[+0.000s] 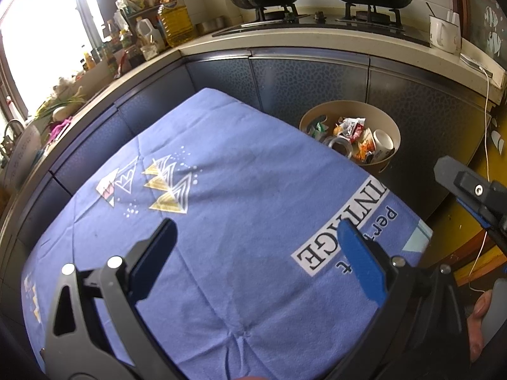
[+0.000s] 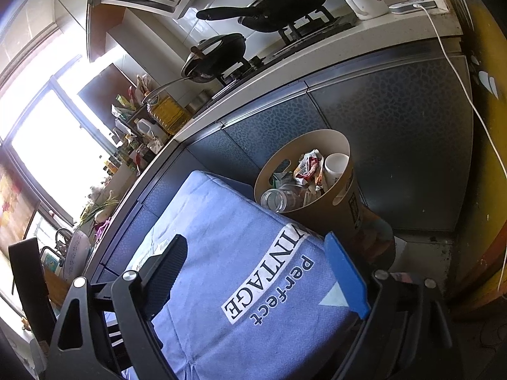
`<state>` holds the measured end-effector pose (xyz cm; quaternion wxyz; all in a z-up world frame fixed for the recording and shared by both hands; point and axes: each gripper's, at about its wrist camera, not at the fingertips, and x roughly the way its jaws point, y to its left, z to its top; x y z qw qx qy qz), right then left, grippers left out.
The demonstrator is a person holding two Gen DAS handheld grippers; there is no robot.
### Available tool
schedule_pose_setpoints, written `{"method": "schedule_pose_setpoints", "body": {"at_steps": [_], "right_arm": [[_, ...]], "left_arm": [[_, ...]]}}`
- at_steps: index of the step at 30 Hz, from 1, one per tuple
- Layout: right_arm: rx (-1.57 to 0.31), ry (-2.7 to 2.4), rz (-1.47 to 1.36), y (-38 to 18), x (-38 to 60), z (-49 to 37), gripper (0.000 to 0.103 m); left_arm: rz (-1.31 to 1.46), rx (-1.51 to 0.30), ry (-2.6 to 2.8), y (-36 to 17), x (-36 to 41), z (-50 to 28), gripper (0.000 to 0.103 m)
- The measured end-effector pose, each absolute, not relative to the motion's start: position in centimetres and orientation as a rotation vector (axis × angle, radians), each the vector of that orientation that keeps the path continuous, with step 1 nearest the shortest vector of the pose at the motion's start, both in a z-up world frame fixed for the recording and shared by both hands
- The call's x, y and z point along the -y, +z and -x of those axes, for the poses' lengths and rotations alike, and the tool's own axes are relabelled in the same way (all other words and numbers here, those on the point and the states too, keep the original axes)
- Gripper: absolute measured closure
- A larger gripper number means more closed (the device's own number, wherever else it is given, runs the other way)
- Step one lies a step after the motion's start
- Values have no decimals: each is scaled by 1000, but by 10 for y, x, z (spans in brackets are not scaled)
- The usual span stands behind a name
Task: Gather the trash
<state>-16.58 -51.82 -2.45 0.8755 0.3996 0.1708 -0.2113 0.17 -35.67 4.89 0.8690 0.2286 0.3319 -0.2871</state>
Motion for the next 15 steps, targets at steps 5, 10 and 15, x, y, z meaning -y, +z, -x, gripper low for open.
{"method": "schedule_pose_setpoints", "body": {"at_steps": [5, 10, 15], "right_arm": [[-358, -440, -835, -25, 518, 165, 17], [-358, -440, -835, -25, 517, 166, 17], [-360, -439, -838, -25, 516, 164, 17]], "left_arm": [[-477, -695, -596, 48, 350, -4, 6], [-469, -699, -587, 48, 343, -7, 6], [-470, -701, -587, 49, 342, -7, 6]]}}
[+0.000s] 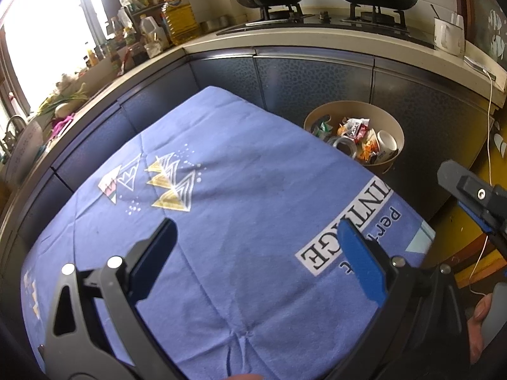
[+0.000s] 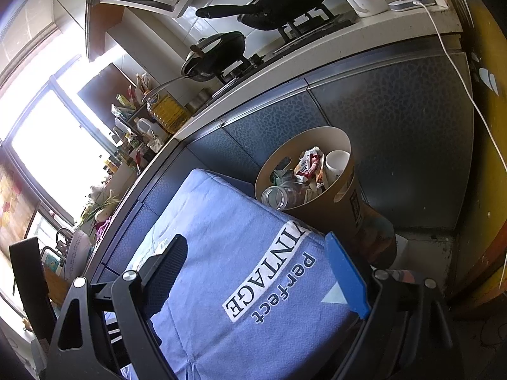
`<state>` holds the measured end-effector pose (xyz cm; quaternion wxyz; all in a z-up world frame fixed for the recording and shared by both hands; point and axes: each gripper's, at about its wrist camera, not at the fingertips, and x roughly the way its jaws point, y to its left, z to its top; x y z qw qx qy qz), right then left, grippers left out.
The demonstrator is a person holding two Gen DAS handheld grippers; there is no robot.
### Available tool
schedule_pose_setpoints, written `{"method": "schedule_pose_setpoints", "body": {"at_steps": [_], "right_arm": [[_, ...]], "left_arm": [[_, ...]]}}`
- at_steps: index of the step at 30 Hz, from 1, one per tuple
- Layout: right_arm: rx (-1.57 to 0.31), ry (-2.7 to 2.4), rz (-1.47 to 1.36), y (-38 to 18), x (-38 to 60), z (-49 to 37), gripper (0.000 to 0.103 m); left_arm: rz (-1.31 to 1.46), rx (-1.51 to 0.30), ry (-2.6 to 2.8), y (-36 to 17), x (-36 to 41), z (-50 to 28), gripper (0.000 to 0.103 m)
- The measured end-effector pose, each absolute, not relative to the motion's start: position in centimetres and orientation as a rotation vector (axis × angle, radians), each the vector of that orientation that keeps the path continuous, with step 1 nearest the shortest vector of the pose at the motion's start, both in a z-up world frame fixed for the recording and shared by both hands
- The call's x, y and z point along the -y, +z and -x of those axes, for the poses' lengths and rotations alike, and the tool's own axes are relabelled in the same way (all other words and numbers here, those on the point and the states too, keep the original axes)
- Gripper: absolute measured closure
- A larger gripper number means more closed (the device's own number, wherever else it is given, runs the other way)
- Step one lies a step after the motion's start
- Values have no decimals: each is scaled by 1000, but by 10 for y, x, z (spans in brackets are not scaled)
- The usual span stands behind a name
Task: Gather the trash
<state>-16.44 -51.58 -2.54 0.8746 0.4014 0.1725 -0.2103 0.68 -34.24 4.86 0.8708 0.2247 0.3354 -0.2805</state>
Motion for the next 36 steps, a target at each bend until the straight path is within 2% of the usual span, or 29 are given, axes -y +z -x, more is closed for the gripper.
{"method": "schedule_pose_setpoints", "body": {"at_steps": [36], "right_arm": [[-361, -437, -838, -25, 514, 163, 17]], "left_arm": [[-475, -701, -585, 49, 345, -6, 6]]}}
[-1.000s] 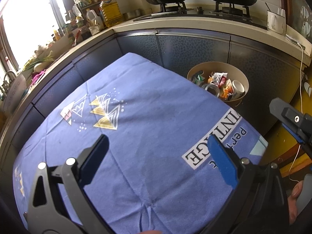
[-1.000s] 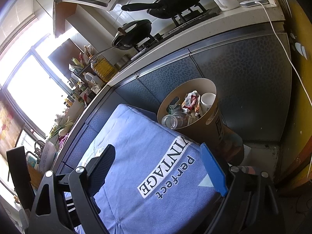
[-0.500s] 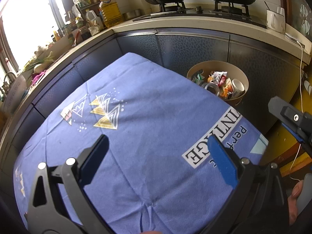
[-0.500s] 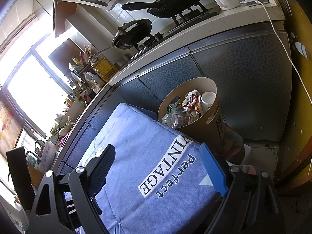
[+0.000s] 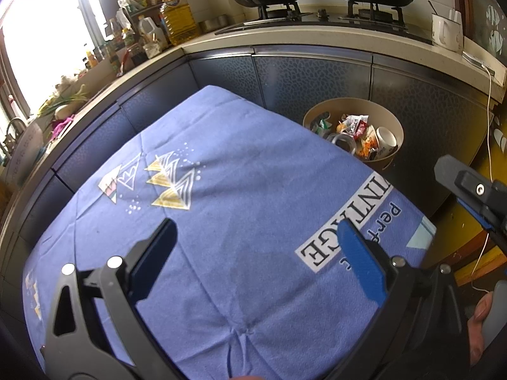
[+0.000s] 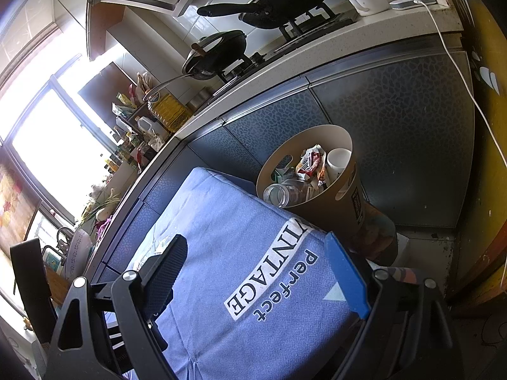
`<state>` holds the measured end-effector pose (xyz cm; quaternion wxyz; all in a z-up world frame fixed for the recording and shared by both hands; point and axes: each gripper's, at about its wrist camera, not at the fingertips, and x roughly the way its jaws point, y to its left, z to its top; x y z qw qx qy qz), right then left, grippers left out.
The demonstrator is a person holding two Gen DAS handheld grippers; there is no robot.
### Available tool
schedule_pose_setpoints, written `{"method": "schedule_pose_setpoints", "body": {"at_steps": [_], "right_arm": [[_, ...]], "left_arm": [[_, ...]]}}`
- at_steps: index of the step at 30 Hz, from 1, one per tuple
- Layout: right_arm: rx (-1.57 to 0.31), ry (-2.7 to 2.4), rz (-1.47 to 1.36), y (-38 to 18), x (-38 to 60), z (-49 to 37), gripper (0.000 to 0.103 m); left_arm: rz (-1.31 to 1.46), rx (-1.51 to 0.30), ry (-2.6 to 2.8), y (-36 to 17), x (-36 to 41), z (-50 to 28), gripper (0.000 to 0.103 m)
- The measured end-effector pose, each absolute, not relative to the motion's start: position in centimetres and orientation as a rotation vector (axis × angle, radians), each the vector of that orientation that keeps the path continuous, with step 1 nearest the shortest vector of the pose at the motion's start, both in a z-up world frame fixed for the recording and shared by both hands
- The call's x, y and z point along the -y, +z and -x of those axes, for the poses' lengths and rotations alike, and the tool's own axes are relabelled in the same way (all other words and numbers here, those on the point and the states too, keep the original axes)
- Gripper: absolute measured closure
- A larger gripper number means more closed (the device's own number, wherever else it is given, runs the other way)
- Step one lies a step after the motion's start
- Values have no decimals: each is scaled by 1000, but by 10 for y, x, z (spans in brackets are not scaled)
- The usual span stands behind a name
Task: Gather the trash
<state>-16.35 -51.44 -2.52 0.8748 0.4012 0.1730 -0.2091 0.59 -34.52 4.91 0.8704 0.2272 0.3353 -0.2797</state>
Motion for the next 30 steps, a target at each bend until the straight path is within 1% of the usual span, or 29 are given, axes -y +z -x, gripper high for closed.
{"method": "schedule_pose_setpoints", "body": {"at_steps": [30], "right_arm": [[-362, -426, -828, -20, 513, 159, 17]], "left_arm": [[-478, -701, -582, 49, 348, -4, 6]]}}
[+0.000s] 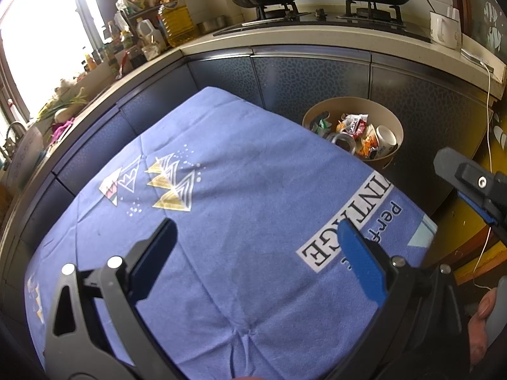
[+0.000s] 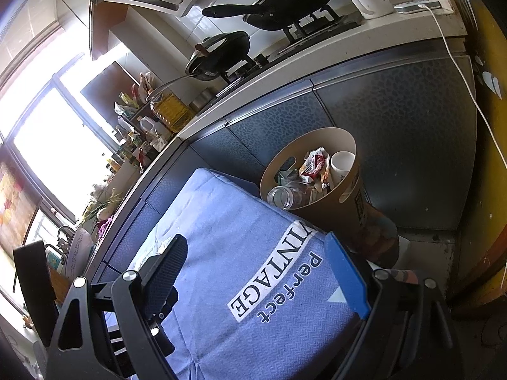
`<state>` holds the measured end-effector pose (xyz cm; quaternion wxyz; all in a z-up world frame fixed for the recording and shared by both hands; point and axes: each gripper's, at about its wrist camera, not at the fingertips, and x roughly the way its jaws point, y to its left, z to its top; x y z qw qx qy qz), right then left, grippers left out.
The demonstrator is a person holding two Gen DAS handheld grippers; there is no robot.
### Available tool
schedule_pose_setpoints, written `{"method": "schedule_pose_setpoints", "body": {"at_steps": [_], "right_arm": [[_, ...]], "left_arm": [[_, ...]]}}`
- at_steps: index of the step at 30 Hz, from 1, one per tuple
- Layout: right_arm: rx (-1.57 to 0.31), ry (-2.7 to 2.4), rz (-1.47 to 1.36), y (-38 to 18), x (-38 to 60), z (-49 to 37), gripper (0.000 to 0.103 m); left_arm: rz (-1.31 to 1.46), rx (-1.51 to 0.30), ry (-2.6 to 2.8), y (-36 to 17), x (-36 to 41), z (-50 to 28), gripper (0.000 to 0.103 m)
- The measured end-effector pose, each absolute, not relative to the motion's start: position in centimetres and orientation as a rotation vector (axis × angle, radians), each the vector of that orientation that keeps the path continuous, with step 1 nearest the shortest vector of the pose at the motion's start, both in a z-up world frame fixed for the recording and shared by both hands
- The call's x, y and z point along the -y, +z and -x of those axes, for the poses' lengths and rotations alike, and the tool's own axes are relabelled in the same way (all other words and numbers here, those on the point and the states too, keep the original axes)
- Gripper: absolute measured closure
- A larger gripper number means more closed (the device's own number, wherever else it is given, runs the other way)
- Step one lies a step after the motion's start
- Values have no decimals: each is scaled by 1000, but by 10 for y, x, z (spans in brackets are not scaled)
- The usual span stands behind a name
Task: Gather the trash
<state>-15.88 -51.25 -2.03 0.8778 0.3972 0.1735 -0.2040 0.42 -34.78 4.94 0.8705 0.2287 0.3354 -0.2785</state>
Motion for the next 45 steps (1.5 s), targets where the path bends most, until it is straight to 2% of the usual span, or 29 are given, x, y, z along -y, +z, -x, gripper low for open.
{"method": "schedule_pose_setpoints", "body": {"at_steps": [45], "right_arm": [[-364, -424, -831, -21, 513, 158, 17]], "left_arm": [[-486, -703, -581, 48, 340, -5, 6]]}}
